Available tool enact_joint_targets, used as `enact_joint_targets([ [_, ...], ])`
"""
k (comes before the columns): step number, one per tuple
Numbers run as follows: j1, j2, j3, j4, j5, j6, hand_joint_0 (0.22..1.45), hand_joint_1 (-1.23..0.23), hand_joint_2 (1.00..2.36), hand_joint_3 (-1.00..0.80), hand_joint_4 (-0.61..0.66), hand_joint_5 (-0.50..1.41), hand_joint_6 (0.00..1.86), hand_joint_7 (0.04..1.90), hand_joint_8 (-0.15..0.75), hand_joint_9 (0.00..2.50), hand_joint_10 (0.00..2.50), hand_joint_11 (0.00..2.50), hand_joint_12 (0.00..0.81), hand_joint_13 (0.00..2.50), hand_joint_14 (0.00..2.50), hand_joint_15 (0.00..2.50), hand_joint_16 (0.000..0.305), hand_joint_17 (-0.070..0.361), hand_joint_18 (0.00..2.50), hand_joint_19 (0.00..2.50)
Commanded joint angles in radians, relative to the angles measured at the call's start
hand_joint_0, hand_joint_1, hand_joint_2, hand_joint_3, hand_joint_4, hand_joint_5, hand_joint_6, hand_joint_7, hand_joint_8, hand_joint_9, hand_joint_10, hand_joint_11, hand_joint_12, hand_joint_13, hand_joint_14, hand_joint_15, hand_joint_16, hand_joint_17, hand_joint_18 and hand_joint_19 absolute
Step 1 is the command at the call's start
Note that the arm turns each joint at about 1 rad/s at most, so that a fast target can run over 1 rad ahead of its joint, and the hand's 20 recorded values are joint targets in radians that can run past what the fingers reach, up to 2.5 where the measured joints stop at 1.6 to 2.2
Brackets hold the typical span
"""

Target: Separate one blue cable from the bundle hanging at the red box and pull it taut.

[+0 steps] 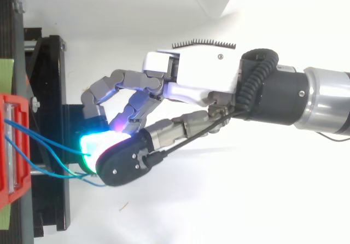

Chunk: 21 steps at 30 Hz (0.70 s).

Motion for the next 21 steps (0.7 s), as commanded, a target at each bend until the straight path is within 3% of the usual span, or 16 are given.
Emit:
enact_joint_targets([
  [1,0.000,0.000,-0.001,0.000,0.000,0.000,0.50,-0.47,1.00,-0.50,0.13,-0.15,0.83,1.17,0.310,0.98,0.02,0.65,0.403,0.90,0.02,0.44,0.058,0.131,0.93,0.64],
  [8,0.000,0.000,0.001,0.000,0.000,0.000,0.57,-0.55,1.00,-0.49,0.12,-0.15,0.82,1.23,0.293,0.98,0.03,0.65,0.388,0.89,0.02,0.44,0.054,0.122,0.90,0.65],
  [14,0.000,0.000,-0.001,0.000,0.000,-0.003,0.56,-0.70,1.02,-0.23,0.11,-0.15,0.86,1.28,0.298,0.98,0.02,0.67,0.389,0.89,0.02,0.45,0.055,0.123,0.90,0.64],
  [21,0.000,0.000,0.001,0.000,0.000,-0.003,0.57,-0.74,1.03,-0.08,0.01,-0.15,0.88,1.31,0.296,0.97,0.03,0.67,0.384,0.88,0.02,0.44,0.054,0.121,0.89,0.63],
])
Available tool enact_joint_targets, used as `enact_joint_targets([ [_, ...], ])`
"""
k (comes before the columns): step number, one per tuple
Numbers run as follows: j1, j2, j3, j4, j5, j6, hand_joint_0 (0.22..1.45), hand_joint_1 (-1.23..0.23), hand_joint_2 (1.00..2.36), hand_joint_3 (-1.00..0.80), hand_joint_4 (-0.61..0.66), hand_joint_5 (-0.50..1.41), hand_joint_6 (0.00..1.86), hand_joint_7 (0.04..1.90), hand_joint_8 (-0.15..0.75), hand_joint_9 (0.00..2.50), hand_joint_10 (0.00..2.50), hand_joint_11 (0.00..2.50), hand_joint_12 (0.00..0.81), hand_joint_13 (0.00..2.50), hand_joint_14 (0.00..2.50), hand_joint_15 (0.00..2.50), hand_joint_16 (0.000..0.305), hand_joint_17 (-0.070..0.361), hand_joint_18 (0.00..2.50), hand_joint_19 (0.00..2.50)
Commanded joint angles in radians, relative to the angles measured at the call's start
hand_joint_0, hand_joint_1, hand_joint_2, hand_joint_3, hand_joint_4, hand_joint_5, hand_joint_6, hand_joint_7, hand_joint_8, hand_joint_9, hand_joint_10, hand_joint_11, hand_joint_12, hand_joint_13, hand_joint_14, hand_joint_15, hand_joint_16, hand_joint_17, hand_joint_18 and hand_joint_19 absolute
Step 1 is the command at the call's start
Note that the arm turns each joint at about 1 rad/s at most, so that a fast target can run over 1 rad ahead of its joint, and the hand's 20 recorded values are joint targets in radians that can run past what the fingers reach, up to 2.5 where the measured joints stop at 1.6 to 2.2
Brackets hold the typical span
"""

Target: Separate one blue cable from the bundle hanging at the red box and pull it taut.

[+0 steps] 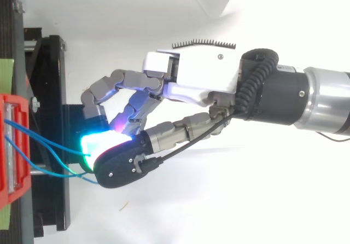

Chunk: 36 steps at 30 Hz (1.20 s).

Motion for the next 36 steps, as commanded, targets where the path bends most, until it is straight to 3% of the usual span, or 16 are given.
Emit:
enact_joint_targets([
  [1,0.000,0.000,-0.001,0.000,0.000,-0.001,0.57,-0.75,1.03,-0.07,0.00,-0.15,0.88,1.31,0.295,0.97,0.02,0.67,0.384,0.88,0.02,0.44,0.054,0.121,0.89,0.62],
  [9,0.000,0.000,-0.001,0.000,0.000,-0.001,0.62,-0.79,1.03,-0.08,0.01,-0.15,0.88,1.44,0.275,1.04,0.03,0.74,0.367,0.89,0.02,0.44,0.050,0.114,0.88,0.59],
  [14,0.000,0.002,0.001,-0.015,-0.009,-0.007,0.64,-0.78,1.03,-0.13,-0.02,-0.17,0.92,1.31,0.251,1.18,0.03,1.02,0.365,0.95,0.02,0.51,0.049,0.110,0.89,0.59],
  [16,0.000,0.006,-0.001,-0.035,-0.017,-0.010,0.64,-0.77,1.03,-0.14,-0.02,-0.17,0.92,1.30,0.252,1.21,0.03,1.09,0.365,0.97,0.02,0.56,0.049,0.110,0.89,0.58],
  [20,0.000,0.049,-0.001,-0.156,-0.025,-0.053,0.64,-0.76,1.03,-0.16,-0.01,-0.17,0.92,1.30,0.246,1.23,0.03,1.28,0.362,1.02,0.02,0.73,0.048,0.107,0.88,0.58],
  [22,0.000,0.054,0.001,-0.175,-0.025,-0.054,0.64,-0.76,1.03,-0.16,-0.02,-0.17,0.92,1.29,0.243,1.23,0.03,1.30,0.361,1.02,0.03,0.75,0.047,0.106,0.88,0.57],
  [26,0.002,0.074,-0.001,-0.209,-0.021,-0.057,0.64,-0.75,1.03,-0.17,-0.02,-0.18,0.92,1.28,0.228,1.27,0.03,1.46,0.356,1.09,0.03,1.02,0.047,0.105,0.88,0.60],
  [30,0.000,0.084,-0.001,-0.244,-0.020,-0.057,0.65,-0.74,1.03,-0.18,-0.02,-0.18,0.92,1.26,0.199,1.35,0.01,1.90,0.322,1.21,0.02,1.53,0.048,0.108,0.94,0.74],
  [34,0.003,0.106,-0.001,-0.268,-0.015,-0.057,0.65,-0.74,1.03,-0.18,-0.02,-0.18,0.92,1.25,0.203,1.37,0.00,2.06,0.316,1.25,0.01,1.84,0.048,0.108,0.99,0.85],
  [36,0.003,0.107,-0.001,-0.272,-0.003,-0.054,0.65,-0.74,1.03,-0.18,-0.01,-0.18,0.92,1.24,0.208,1.35,0.17,2.05,0.313,1.24,0.12,1.96,0.048,0.107,1.03,0.93],
])
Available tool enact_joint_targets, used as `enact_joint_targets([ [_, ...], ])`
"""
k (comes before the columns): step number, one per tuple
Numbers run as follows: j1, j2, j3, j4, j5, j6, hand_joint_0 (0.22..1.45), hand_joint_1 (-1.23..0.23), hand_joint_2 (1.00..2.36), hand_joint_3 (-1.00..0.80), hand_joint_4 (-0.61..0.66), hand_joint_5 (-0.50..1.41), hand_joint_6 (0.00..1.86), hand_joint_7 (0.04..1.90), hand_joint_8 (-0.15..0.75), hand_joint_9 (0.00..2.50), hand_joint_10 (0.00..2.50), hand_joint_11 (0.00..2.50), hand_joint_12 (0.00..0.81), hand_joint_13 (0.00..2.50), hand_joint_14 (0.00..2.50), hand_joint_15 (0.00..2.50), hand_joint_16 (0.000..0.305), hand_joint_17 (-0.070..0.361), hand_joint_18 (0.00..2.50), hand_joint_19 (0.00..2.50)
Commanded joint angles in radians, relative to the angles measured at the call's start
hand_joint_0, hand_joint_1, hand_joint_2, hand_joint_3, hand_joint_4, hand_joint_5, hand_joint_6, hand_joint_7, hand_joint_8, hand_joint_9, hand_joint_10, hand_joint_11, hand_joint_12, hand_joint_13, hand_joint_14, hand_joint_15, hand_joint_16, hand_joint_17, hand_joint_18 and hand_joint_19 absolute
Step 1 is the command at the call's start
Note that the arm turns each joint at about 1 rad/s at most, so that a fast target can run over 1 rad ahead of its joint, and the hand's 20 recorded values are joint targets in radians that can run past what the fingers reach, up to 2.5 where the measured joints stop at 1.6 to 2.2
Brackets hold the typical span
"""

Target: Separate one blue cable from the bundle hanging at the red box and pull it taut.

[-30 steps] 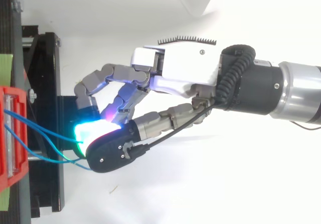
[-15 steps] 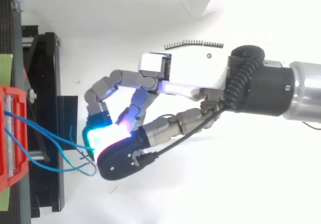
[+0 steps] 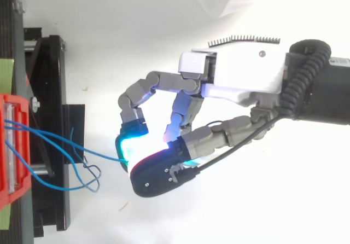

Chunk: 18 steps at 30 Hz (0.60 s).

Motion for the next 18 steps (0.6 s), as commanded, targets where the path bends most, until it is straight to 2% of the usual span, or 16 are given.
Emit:
enact_joint_targets([
  [1,0.001,0.007,0.001,-0.012,0.023,0.003,0.65,-0.74,1.03,-0.18,-0.01,-0.18,0.92,1.25,0.214,1.33,0.30,2.03,0.316,1.20,0.36,1.93,0.048,0.107,1.05,0.96],
  [4,0.001,0.007,0.001,-0.010,0.044,0.006,0.65,-0.74,1.03,-0.18,-0.01,-0.18,0.92,1.24,0.221,1.29,0.58,1.98,0.317,1.15,0.84,1.86,0.046,0.103,1.13,1.08],
  [5,0.004,0.006,-0.001,-0.002,0.074,0.020,0.65,-0.74,1.03,-0.18,-0.01,-0.18,0.92,1.24,0.224,1.27,0.72,1.96,0.316,1.13,1.03,1.84,0.044,0.099,1.17,1.14],
  [7,0.006,0.006,-0.001,0.005,0.078,0.027,0.65,-0.74,1.03,-0.18,-0.01,-0.18,0.92,1.23,0.232,1.25,0.88,1.93,0.316,1.11,1.19,1.87,0.042,0.095,1.22,1.23],
  [8,0.007,0.006,-0.001,0.008,0.080,0.029,0.65,-0.74,1.03,-0.18,-0.01,-0.18,0.92,1.23,0.231,1.24,0.97,1.91,0.318,1.09,1.35,1.83,0.041,0.091,1.24,1.28],
  [9,0.007,0.006,-0.001,0.011,0.081,0.032,0.65,-0.74,1.03,-0.18,0.00,-0.18,0.92,1.23,0.233,1.24,0.99,1.90,0.316,1.08,1.37,1.85,0.040,0.091,1.25,1.30],
  [11,0.009,0.006,-0.001,0.016,0.084,0.033,0.66,-0.74,1.03,-0.18,-0.01,-0.18,0.92,1.22,0.238,1.22,1.08,1.88,0.324,1.05,1.63,1.82,0.039,0.087,1.29,1.37],
  [15,0.010,0.006,-0.001,0.044,0.097,0.030,0.66,-0.74,1.03,-0.18,0.00,-0.18,0.92,1.22,0.237,1.20,1.18,1.86,0.321,1.02,1.73,1.84,0.035,0.079,1.32,1.49],
  [18,0.012,0.000,-0.001,0.057,0.103,0.029,0.66,-0.74,1.03,-0.18,-0.01,-0.18,0.92,1.22,0.244,1.19,1.31,1.83,0.328,0.98,1.95,1.83,0.032,0.071,1.36,1.61],
])
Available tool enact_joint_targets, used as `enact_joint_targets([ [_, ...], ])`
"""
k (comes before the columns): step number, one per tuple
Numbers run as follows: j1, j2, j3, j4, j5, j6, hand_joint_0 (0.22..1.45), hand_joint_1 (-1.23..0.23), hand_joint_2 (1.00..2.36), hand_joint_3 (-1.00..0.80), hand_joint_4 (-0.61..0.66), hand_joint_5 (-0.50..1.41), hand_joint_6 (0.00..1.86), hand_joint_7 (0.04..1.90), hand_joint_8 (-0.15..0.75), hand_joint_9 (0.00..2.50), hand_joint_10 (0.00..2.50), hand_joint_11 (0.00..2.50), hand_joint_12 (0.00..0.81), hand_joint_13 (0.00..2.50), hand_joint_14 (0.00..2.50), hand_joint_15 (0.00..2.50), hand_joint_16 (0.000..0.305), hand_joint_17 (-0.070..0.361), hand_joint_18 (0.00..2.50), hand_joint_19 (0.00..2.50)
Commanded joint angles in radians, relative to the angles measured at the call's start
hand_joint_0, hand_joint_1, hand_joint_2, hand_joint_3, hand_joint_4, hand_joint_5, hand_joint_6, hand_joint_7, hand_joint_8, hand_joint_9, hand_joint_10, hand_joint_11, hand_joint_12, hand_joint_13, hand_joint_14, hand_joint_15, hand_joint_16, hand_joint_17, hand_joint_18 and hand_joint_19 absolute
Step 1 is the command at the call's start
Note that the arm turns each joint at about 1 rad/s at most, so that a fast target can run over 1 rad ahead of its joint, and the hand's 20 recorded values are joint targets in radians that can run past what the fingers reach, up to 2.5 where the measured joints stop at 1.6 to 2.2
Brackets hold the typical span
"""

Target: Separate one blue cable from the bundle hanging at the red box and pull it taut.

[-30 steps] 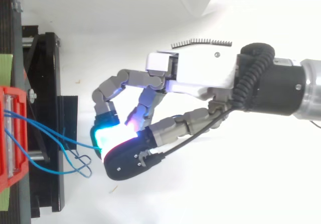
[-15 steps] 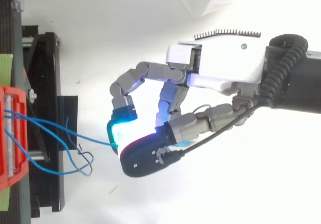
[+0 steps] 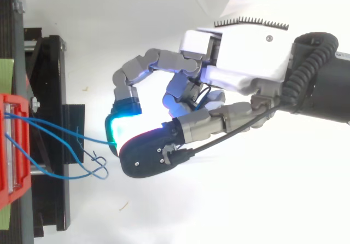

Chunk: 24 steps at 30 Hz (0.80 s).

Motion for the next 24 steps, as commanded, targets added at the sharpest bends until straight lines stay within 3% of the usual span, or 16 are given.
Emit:
enact_joint_targets([
  [1,0.003,-0.006,0.000,0.014,0.005,-0.002,0.66,-0.74,1.03,-0.18,0.00,-0.18,0.92,1.22,0.245,1.18,1.32,1.84,0.325,0.97,1.98,1.83,0.032,0.073,1.37,1.61],
  [4,0.004,-0.007,0.000,0.014,0.000,-0.005,0.67,-0.74,1.03,-0.18,-0.01,-0.18,0.92,1.21,0.250,1.16,1.47,1.81,0.331,0.93,2.23,1.82,0.030,0.068,1.42,1.74],
  [12,0.009,-0.006,-0.002,0.014,-0.001,-0.023,0.67,-0.74,1.03,-0.19,-0.02,-0.18,0.92,1.19,0.253,1.13,1.63,1.76,0.336,0.88,2.44,1.84,0.030,0.067,1.45,1.83],
  [16,0.012,-0.006,-0.002,0.014,0.003,-0.042,0.67,-0.74,1.03,-0.15,-0.02,-0.17,0.93,1.20,0.263,1.10,1.93,1.67,0.340,0.88,2.50,1.86,0.029,0.065,1.50,1.90],
  [18,0.015,-0.007,-0.002,0.014,0.003,-0.042,0.66,-0.74,1.03,-0.13,-0.01,-0.17,0.93,1.19,0.257,1.12,1.93,1.67,0.336,0.88,2.50,1.86,0.030,0.067,1.51,1.93],
  [24,0.023,-0.007,-0.002,0.013,0.006,-0.038,0.61,-0.63,1.01,-0.38,0.10,-0.17,0.91,1.17,0.254,1.12,1.91,1.70,0.341,0.87,2.50,1.86,0.031,0.069,1.50,1.92],
])
